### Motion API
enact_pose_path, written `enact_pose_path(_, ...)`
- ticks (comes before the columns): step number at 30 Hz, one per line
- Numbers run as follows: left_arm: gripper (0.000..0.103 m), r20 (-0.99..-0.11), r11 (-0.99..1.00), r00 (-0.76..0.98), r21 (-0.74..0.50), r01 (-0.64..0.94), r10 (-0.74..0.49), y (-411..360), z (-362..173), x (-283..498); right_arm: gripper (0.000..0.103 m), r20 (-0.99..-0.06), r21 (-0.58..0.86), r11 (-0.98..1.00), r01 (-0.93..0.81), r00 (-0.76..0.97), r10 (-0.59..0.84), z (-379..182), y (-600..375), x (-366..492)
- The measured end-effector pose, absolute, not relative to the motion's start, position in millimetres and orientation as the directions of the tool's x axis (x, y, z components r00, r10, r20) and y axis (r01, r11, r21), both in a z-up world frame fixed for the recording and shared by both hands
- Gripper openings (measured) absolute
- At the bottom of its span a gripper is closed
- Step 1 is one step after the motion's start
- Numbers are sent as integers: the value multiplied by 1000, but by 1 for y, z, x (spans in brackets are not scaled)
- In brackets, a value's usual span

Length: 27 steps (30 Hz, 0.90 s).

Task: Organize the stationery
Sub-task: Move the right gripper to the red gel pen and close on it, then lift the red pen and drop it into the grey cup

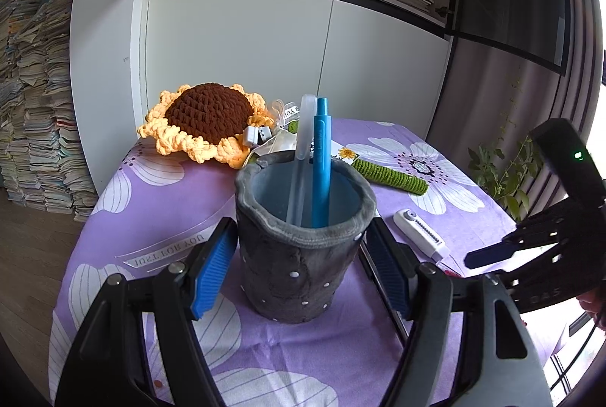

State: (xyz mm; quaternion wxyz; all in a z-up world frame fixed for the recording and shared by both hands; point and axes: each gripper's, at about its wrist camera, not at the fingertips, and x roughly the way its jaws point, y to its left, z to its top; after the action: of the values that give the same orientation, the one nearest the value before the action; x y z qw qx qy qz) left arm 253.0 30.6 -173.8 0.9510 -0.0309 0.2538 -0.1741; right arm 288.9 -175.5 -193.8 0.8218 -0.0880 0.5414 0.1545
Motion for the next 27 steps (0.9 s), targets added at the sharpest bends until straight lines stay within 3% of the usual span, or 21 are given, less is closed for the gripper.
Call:
enact_pose_path(6, 71, -473, 938, 810, -144, 316, -346, 30, -173, 253, 39, -936, -9, 927, -374, 331, 125, -210, -161, 299)
enact_pose_path(8, 71, -473, 938, 810, -143, 316, -345, 30, -173, 253, 17, -931, -20, 923, -383, 344, 123, -208, -159, 297)
enact_pose_path(9, 71, -473, 938, 810, -144, 316, -346, 30, -173, 253, 16, -932, -13, 923, -385, 340, 129, -207, -159, 297)
enact_pose_path(17, 71, -473, 938, 810, -144, 316, -346, 30, -173, 253, 15, -889, 5, 925, -381, 422, 178, -165, -162, 273)
enact_pose_path(27, 71, -473, 938, 810, -144, 316, -346, 30, -173, 253, 15, -746, 6, 914, -406, 607, 274, -90, -154, 243)
